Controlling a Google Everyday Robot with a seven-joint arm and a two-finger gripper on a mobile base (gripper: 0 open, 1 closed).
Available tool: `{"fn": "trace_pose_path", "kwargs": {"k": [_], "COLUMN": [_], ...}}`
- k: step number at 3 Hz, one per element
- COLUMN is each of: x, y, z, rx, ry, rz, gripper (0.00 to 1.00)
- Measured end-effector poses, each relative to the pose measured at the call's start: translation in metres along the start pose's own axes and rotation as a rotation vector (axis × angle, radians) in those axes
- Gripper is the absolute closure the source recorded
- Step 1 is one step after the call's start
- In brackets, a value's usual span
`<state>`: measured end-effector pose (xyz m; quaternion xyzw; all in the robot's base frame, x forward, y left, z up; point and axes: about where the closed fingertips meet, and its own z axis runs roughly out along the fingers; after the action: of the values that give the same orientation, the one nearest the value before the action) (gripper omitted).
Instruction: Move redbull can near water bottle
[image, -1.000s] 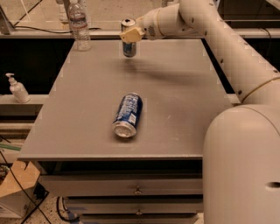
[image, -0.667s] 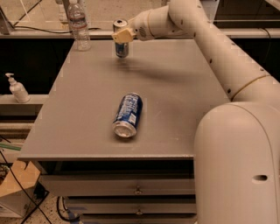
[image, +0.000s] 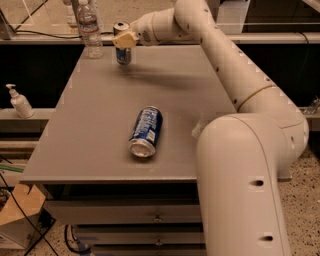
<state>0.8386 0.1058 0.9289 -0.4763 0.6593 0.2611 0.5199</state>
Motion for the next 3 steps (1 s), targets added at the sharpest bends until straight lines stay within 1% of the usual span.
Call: {"fn": "trace_pose_path", "kwargs": {"k": [1, 2, 3], "x": [-0.010, -0.014, -0.012], "y": [0.003, 0.005, 0.006], "z": [0.021, 0.035, 0.046], "rx": [-0.020, -0.033, -0.044], "ry": [-0.023, -0.029, -0.018], "rz": [-0.001, 0.005, 0.014], "gripper": [1.00, 0.82, 0.59]}}
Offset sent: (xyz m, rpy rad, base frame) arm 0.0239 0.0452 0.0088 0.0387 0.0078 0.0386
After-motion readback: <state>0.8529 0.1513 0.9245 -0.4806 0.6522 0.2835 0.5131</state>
